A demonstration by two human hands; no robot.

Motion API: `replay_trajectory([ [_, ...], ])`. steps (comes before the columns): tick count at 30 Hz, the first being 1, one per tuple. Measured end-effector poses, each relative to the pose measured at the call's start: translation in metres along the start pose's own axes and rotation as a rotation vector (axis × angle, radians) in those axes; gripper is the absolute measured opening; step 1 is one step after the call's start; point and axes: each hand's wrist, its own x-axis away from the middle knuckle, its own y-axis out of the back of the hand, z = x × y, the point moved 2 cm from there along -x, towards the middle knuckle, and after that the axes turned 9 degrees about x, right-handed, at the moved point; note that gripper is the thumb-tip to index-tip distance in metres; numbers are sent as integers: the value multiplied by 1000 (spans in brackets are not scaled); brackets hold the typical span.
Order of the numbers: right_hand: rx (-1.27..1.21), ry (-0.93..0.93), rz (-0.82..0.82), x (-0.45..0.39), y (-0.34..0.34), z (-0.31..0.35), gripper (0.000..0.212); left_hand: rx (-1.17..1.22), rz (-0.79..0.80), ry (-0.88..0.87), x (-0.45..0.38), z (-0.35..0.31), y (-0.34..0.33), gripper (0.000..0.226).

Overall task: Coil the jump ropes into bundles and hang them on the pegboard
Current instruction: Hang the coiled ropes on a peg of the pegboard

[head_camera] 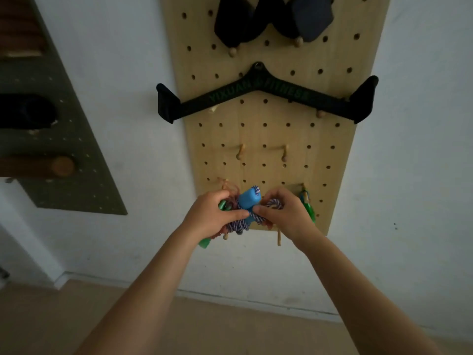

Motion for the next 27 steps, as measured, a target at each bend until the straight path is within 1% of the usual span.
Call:
replay_trajectory([
  [2,-33,6,1,-14,2,-6,24,15,-14,-2,-12,5,-3,47],
  [4,-59,18,12,-32,0,-15,15,31,-31,15,-26,17,-6,40],
  [5,-50,20,16,-42,-2,-20,11,41,-32,29,-35,24,-8,36],
  [8,-1,0,29,-78,-13,-40,8,78,-6,68,-64,51,-13,27],
  [13,85,-50,77,-154,-36,-64,11,133,45,109,-136,110,-15,34],
  [16,133,-62,88,-196,-46,-69,11,264,83,135,-176,138,-14,37],
  [18,197,-34,86,-218,-50,-69,11,358,107,160,-197,151,-14,34],
  [21,230,35,-3,-248,-55,-68,11,469,55,179,-229,165,-10,23],
  [25,211,48,-131,-277,-57,-65,9,617,-20,183,-257,168,-11,26],
  [27,211,35,-136,-285,-55,-65,9,652,-28,172,-264,168,-13,25],
])
